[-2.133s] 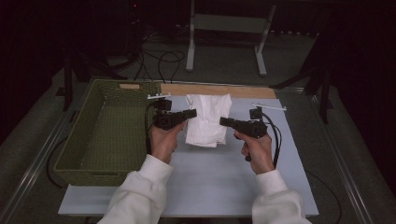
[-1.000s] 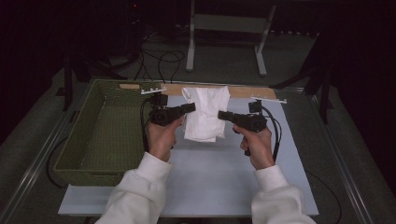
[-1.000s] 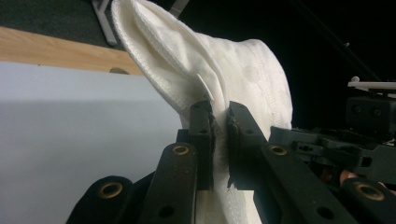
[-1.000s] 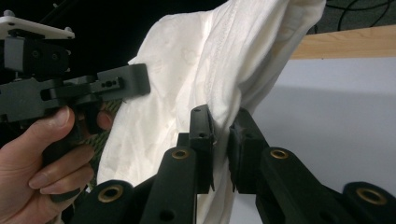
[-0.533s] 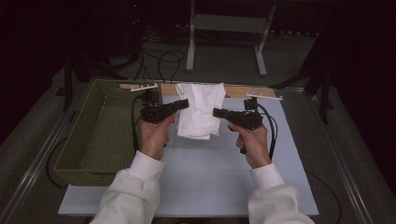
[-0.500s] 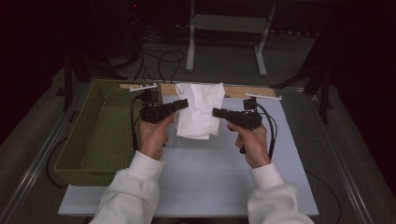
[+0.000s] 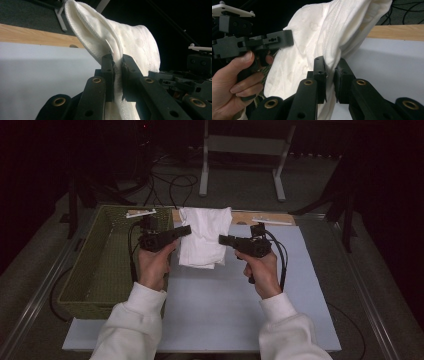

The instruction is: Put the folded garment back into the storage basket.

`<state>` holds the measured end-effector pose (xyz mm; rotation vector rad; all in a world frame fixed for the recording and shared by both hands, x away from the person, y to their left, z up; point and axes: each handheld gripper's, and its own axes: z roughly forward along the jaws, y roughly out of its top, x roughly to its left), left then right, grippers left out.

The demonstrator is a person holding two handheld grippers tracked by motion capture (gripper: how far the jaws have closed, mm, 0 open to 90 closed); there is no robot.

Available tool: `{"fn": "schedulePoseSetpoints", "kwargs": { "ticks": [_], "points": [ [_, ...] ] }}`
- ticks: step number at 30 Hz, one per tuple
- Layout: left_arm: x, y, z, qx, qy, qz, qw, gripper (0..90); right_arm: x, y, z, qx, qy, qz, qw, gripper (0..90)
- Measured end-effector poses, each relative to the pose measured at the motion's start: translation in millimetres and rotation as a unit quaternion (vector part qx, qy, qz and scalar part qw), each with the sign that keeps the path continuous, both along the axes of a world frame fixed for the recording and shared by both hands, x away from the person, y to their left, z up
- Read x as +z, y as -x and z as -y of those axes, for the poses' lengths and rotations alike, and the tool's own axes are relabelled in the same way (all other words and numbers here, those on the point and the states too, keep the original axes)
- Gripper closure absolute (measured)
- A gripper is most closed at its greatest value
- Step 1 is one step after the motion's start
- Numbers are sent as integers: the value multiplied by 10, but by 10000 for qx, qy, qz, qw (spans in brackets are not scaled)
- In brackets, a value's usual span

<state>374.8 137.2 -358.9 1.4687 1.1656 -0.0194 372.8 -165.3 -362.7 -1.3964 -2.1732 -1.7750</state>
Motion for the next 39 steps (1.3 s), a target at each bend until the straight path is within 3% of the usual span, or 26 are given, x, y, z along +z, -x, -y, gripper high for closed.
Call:
{"fn": "schedulePoseSetpoints", "kwargs": {
  "ticks": [19,39],
  "points": [
    [2,-3,-227,106,-68,-21,9999,824,-33,-41,-244,-66,-17,-51,10000,816],
    [15,8,-511,250,-149,-35,9996,823,-29,-89,-532,45,-39,-84,9999,816]
  ]
}}
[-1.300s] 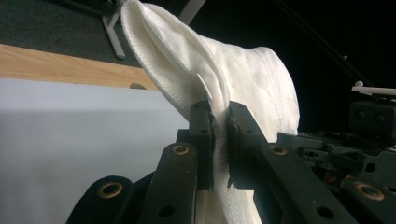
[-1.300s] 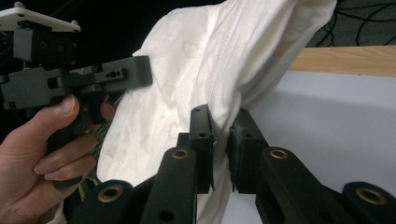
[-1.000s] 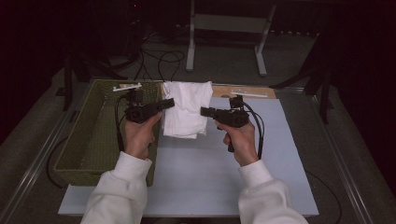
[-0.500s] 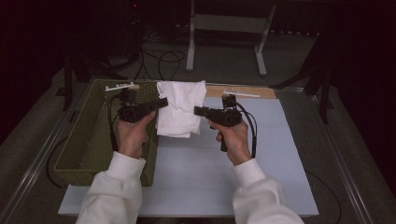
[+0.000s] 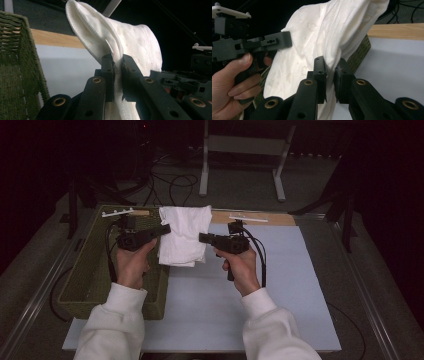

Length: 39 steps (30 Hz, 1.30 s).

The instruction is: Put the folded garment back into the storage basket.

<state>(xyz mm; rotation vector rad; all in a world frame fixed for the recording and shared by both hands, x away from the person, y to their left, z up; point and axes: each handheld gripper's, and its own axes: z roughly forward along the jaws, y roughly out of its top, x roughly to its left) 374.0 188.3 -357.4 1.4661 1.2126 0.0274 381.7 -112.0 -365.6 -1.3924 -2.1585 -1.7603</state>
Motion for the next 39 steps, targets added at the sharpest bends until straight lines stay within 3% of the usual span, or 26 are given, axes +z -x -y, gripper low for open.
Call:
{"fn": "schedulePoseSetpoints", "kwargs": {
  "ticks": [39],
  "points": [
    [-74,63,-569,276,-221,-116,9993,823,-150,-45,-602,248,-22,-117,9996,816]
  ]
}}
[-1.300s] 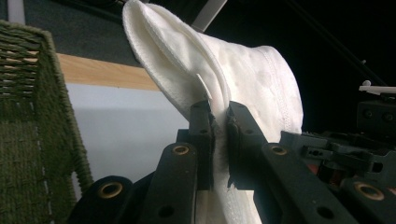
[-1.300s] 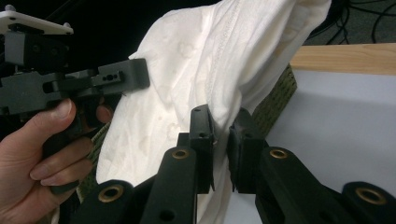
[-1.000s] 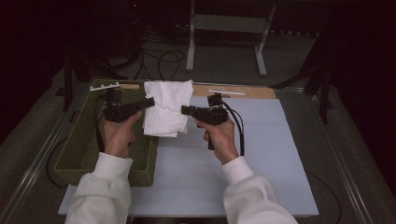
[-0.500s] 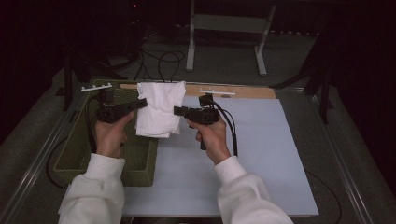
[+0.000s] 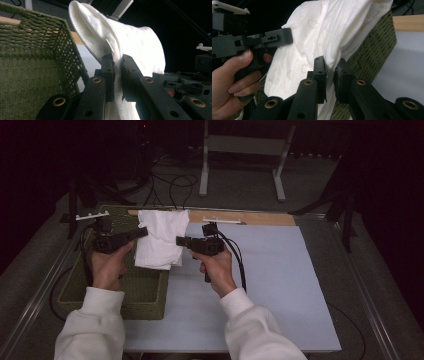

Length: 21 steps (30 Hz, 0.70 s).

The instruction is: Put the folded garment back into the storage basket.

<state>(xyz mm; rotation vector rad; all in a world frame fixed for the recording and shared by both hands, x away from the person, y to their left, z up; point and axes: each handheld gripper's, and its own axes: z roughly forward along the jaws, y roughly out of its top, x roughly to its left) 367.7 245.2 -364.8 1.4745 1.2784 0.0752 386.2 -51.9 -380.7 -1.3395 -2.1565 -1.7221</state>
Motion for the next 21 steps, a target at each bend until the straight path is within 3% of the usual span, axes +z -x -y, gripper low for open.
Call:
{"fn": "schedulePoseSetpoints", "kwargs": {
  "ticks": [21],
  "points": [
    [-19,48,-226,122,-106,-33,9999,824,-34,1,-255,96,52,-48,9999,815]
  ]
}}
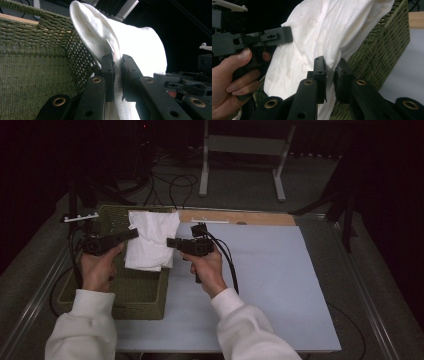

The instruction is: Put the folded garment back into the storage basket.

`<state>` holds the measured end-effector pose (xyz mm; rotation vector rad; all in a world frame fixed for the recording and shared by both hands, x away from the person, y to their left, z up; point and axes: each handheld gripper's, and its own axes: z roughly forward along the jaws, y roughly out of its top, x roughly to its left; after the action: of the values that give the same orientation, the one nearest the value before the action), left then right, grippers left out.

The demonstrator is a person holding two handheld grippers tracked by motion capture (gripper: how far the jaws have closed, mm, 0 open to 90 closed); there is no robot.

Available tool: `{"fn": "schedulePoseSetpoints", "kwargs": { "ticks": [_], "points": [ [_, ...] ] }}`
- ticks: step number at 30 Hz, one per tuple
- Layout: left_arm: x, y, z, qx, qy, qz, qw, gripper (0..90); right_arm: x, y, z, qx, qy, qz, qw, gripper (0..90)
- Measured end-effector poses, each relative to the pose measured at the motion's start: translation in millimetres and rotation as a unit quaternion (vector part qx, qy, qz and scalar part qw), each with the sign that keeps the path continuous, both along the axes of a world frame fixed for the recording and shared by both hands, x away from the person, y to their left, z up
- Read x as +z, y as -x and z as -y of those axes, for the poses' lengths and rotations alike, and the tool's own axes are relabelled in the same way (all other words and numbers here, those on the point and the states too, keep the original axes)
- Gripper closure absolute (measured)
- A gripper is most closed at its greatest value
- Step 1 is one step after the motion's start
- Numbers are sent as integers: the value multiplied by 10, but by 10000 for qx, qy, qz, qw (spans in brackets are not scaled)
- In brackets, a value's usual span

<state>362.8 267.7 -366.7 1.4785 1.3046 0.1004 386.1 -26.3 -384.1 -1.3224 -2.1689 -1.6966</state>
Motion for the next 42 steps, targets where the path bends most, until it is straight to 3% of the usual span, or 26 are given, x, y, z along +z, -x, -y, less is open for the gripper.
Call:
{"fn": "schedulePoseSetpoints", "kwargs": {
  "ticks": [42],
  "points": [
    [-62,4,-285,213,-291,-162,9992,824,-108,-11,-413,60,236,-69,9997,814]
  ]
}}
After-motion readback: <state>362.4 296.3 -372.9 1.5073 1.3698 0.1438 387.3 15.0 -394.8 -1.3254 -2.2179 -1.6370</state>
